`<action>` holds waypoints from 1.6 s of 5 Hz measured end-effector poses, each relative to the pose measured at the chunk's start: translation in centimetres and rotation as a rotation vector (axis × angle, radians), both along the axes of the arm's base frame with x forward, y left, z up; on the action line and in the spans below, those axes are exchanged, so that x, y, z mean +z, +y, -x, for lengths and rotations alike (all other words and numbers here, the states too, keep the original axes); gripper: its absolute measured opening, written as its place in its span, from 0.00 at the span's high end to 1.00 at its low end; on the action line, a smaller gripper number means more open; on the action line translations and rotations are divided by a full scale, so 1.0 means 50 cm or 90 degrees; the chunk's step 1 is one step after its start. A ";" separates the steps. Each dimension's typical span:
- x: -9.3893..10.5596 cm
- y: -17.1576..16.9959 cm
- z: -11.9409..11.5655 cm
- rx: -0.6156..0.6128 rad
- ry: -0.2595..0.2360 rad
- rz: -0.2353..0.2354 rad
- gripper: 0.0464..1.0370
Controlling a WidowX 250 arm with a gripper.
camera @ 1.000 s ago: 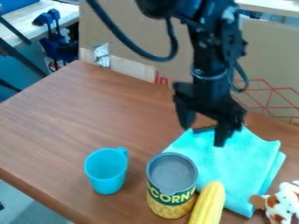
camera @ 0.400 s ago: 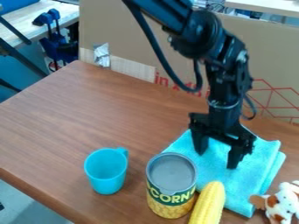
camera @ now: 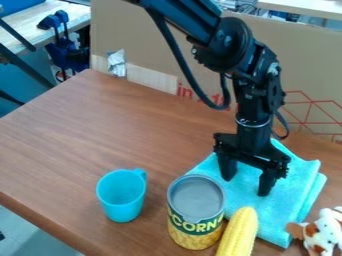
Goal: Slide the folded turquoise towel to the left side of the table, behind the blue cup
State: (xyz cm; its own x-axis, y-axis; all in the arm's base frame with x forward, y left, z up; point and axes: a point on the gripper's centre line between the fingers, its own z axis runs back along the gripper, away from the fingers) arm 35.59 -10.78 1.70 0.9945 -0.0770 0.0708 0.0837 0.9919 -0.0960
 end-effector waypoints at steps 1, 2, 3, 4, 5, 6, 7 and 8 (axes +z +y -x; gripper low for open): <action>-0.001 0.030 0.000 0.001 0.007 -0.014 0.04; 0.019 0.129 0.022 0.032 0.030 -0.065 0.04; 0.033 0.259 0.045 0.108 0.034 -0.089 0.04; 0.040 0.363 0.057 0.154 0.040 -0.088 0.04; 0.065 0.448 0.056 0.190 0.024 -0.086 0.04; 0.067 0.494 0.070 0.224 0.020 -0.085 0.04; 0.107 0.479 0.065 0.210 -0.023 -0.089 0.04; 0.169 0.436 0.061 0.150 -0.091 -0.082 0.04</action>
State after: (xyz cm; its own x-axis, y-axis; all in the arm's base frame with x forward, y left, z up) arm 32.53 11.04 10.17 0.9667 0.1370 0.2161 -0.1466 0.9888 0.0286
